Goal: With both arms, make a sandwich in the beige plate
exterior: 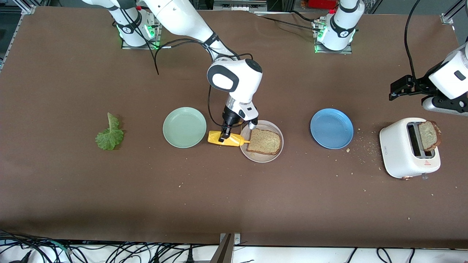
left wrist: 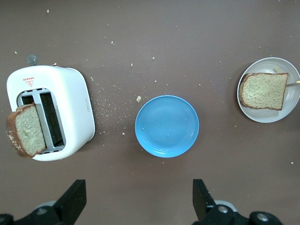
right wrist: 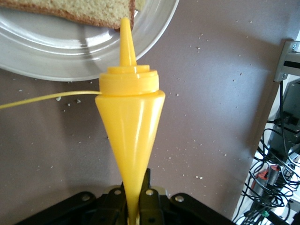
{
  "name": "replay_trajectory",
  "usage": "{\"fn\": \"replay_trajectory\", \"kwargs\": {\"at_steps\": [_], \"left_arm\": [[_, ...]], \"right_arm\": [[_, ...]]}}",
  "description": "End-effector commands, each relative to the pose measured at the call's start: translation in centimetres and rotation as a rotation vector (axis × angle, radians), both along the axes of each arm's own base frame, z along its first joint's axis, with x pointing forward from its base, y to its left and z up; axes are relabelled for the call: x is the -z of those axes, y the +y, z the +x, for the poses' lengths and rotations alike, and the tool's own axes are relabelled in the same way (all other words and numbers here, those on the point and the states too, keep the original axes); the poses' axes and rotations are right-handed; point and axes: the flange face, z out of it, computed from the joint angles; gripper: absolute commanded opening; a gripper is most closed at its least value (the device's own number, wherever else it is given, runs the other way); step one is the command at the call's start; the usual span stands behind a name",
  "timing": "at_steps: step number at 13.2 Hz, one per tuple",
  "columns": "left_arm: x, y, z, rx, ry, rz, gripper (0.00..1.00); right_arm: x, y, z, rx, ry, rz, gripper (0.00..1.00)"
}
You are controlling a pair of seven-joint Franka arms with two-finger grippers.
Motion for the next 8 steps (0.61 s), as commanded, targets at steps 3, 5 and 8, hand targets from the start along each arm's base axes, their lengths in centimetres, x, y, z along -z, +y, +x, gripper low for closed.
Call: {"fn": "replay_trajectory", "kwargs": {"at_steps": [3, 5, 8], "left_arm": [[-0.55, -0.06, -0.58, 0.021, -0.001, -0.019, 1.0], [-0.55, -0.06, -0.58, 0.021, -0.001, -0.019, 1.0], [-0.55, -0.06, -0.58, 0.021, -0.001, -0.019, 1.0]], "right_arm": [[0.17, 1.62, 0.34, -0.003, -0.067, -0.039, 0.0], [0.17, 1.69, 0.25, -0.005, -0.067, -0.039, 0.0], [-0.62, 1.39, 0.92, 0.016, -0.06, -0.018, 0.0]]}}
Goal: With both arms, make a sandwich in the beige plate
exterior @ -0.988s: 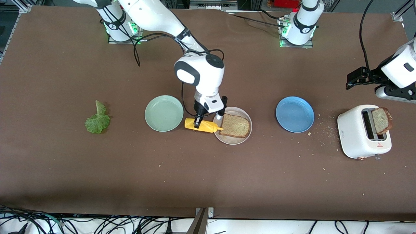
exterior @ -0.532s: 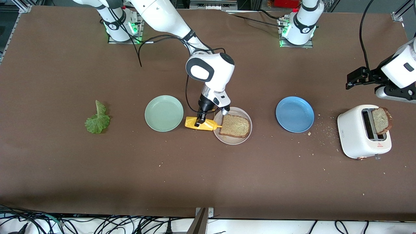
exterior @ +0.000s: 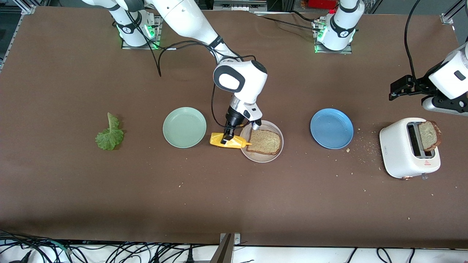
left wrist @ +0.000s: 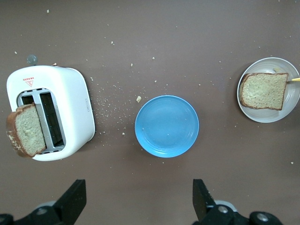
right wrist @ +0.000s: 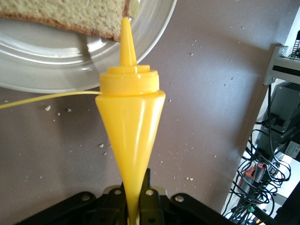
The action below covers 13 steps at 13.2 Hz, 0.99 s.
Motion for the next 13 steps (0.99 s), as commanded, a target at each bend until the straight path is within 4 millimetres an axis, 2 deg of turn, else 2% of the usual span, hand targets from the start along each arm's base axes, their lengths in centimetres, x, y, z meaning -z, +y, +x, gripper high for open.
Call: {"fn": "replay_trajectory", "kwargs": {"at_steps": [1, 3, 6, 9, 10, 11, 13], "left_arm": [[-0.5, -0.1, -0.6, 0.021, -0.001, -0.019, 1.0], [-0.5, -0.1, -0.6, 0.021, -0.001, -0.019, 1.0], [-0.5, -0.1, -0.6, 0.021, -0.001, -0.019, 1.0], [-0.5, -0.1, -0.6, 0.021, -0.001, -0.019, 1.0], [-0.5, -0.1, -0.6, 0.021, -0.001, -0.019, 1.0], [-0.5, -0.1, -0.6, 0.021, -0.001, -0.019, 1.0], [-0.5, -0.1, -0.6, 0.021, -0.001, -0.019, 1.0]], "right_arm": [[-1.5, 0.3, 0.9, 0.04, -0.005, 0.028, 0.0], [-3.3, -1.1, 2.3, 0.086, 0.053, 0.064, 0.0], [-7.8, -3.6, 4.7, 0.141, 0.15, 0.164, 0.0], [-12.9, -8.6, 8.2, 0.19, 0.266, 0.257, 0.0], [-14.0, -10.4, 9.3, 0.211, 0.306, 0.282, 0.0], [-15.8, -12.5, 10.2, 0.242, 0.345, 0.327, 0.0], [-17.7, -17.2, 12.1, 0.263, 0.441, 0.38, 0.0]]}}
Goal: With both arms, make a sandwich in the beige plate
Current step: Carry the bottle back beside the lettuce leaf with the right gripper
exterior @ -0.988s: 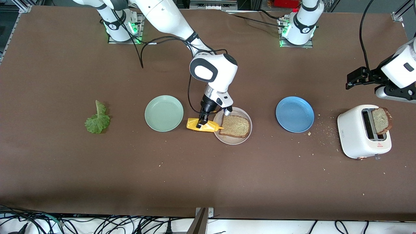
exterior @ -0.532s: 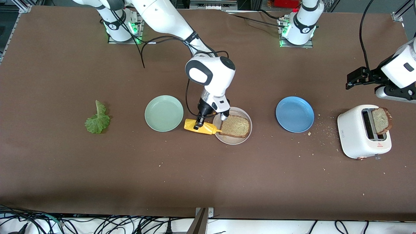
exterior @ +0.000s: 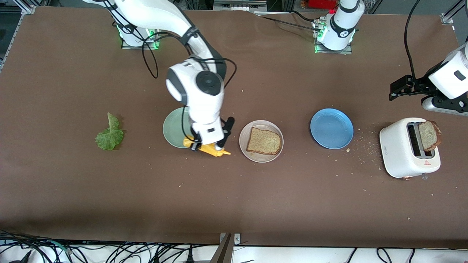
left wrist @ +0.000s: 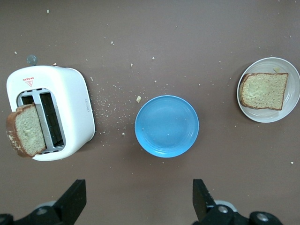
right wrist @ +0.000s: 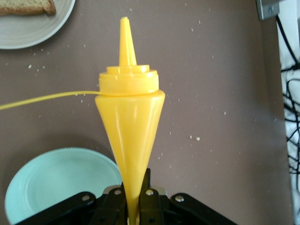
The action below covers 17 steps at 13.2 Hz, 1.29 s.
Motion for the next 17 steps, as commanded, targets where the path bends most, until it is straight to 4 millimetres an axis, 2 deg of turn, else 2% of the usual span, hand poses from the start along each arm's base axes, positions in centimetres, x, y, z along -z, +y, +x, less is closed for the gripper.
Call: {"fn": "replay_trajectory", "kwargs": {"at_steps": [1, 5, 8, 10, 12, 13, 17], "left_arm": [[-0.5, 0.0, -0.6, 0.021, -0.001, -0.019, 1.0], [-0.5, 0.0, -0.6, 0.021, 0.001, -0.019, 1.0], [-0.5, 0.0, -0.6, 0.021, -0.001, -0.019, 1.0], [-0.5, 0.0, -0.6, 0.021, -0.001, -0.019, 1.0], [-0.5, 0.0, -0.6, 0.021, -0.001, -0.019, 1.0], [-0.5, 0.0, -0.6, 0.021, -0.001, -0.019, 1.0], [-0.5, 0.0, -0.6, 0.021, -0.001, -0.019, 1.0]], "right_arm": [[-3.3, -5.7, 1.3, -0.008, 0.12, 0.088, 0.0], [-4.7, -14.9, 2.6, -0.037, 0.218, 0.17, 0.0], [-4.9, -23.2, 3.4, -0.059, 0.32, 0.286, 0.0], [-4.3, -29.2, 4.0, -0.06, 0.38, 0.415, 0.0], [-1.9, -34.0, 3.9, -0.063, 0.429, 0.567, 0.0], [-0.1, -36.1, 3.4, -0.063, 0.445, 0.637, 0.0], [5.9, -40.2, 0.6, -0.121, 0.462, 0.888, 0.0]]}}
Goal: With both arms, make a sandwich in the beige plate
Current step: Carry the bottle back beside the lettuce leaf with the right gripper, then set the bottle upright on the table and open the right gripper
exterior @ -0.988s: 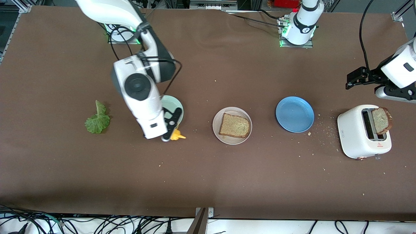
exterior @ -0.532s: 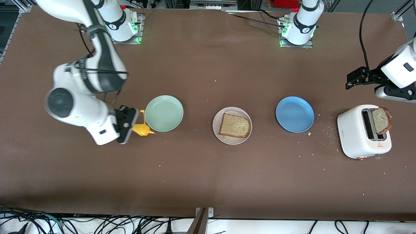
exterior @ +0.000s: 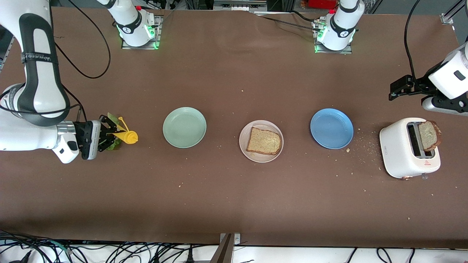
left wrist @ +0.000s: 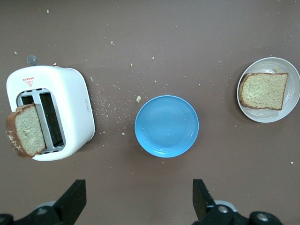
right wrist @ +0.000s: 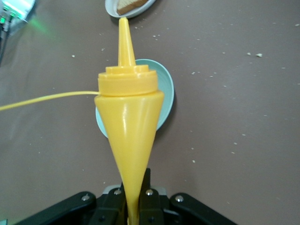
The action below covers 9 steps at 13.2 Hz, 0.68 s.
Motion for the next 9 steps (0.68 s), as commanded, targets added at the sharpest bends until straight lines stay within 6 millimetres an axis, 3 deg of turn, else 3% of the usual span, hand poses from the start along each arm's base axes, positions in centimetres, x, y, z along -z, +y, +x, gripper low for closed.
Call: {"fn": "replay_trajectory", "kwargs": {"at_steps": [1, 5, 9], "left_arm": [[-0.5, 0.1, -0.6, 0.019, 0.001, -0.019, 1.0], [-0.5, 0.1, -0.6, 0.019, 0.001, -0.019, 1.0], [-0.5, 0.1, -0.6, 0.019, -0.001, -0.019, 1.0]], "right_arm": [[2.5, -1.2, -2.3, -0.008, -0.001, 0.183, 0.0], [10.6, -4.4, -5.0, -0.055, 0.015, 0.516, 0.0], [14.4, -6.7, -7.2, -0.102, -0.002, 0.669, 0.0]]}}
